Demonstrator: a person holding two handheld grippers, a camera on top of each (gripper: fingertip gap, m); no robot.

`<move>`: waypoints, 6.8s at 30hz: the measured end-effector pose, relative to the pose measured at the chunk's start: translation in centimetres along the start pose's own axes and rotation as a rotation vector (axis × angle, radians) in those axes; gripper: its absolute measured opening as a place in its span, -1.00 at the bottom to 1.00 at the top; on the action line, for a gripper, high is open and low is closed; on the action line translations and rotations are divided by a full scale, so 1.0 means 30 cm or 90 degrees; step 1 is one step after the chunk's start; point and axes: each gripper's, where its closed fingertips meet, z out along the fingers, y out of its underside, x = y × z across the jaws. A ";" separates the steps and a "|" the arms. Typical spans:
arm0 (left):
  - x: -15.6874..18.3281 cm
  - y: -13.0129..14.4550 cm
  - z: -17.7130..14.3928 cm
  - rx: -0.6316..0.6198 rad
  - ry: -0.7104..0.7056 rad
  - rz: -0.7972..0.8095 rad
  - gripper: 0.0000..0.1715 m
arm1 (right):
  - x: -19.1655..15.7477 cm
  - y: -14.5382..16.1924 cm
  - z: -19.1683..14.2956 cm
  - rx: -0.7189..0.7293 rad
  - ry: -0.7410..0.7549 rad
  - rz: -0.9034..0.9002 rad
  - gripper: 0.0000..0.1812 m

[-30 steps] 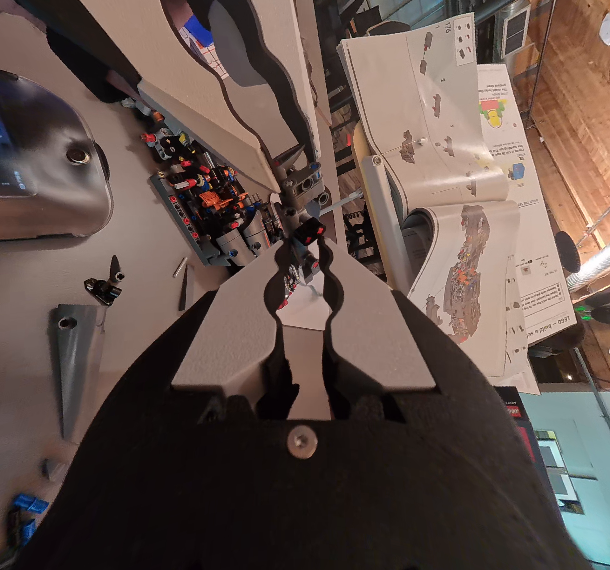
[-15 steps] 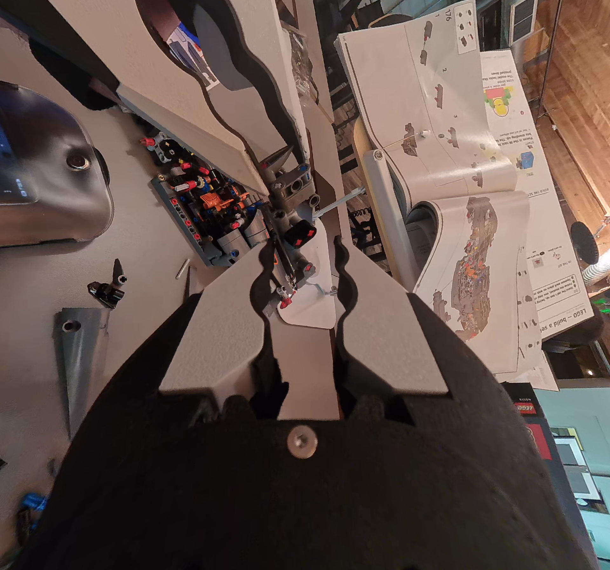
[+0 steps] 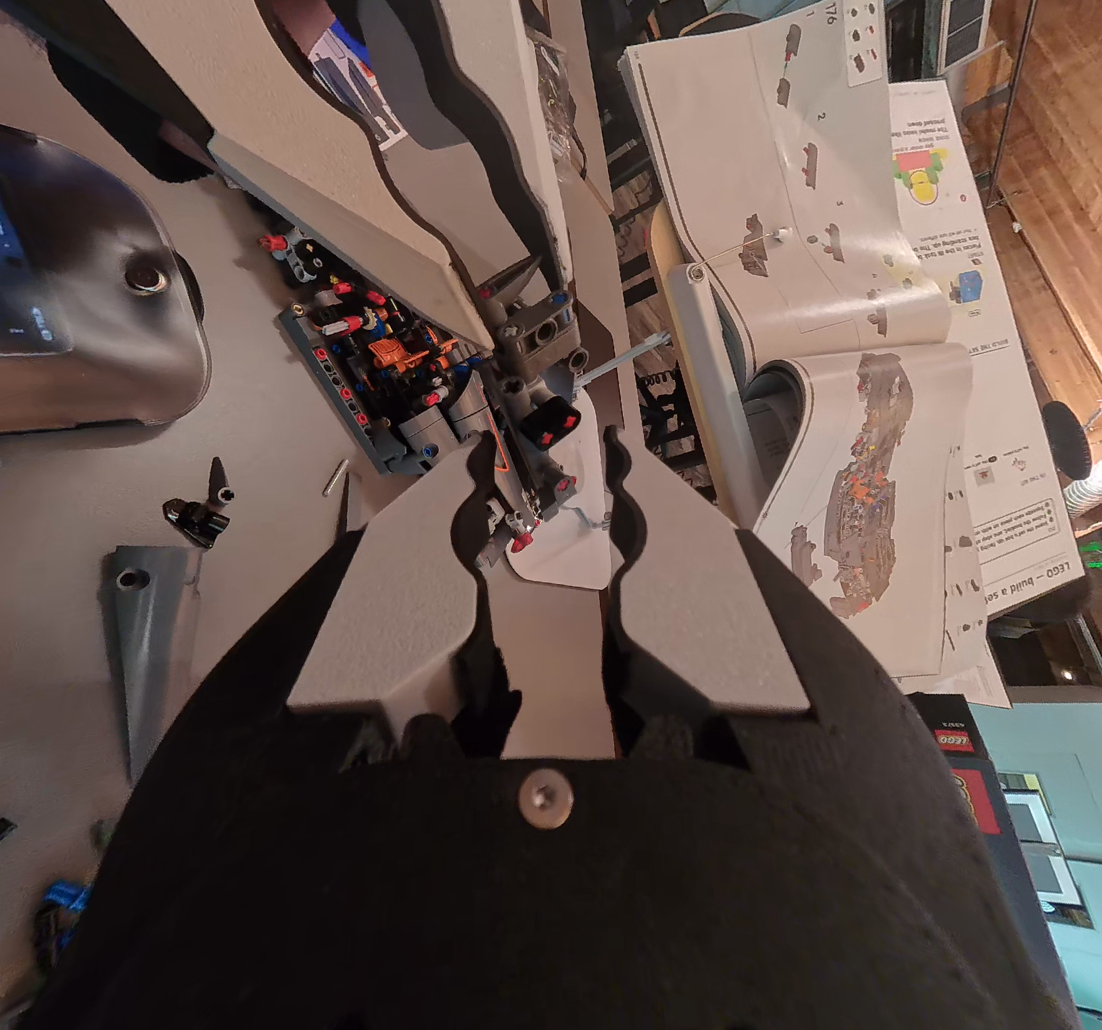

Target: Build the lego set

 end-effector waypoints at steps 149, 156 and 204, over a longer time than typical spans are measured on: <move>-0.010 0.039 0.021 0.077 0.175 -0.495 -0.73 | -0.168 -0.065 0.047 0.057 -0.357 0.549 -0.30; 0.021 -0.007 0.026 0.101 0.176 -0.435 -0.73 | -0.190 -0.067 0.051 0.060 -0.372 0.521 -0.69; 0.297 0.193 -0.174 -0.213 0.446 -0.168 -0.89 | -0.384 0.069 -0.051 -0.064 -0.498 0.121 -0.73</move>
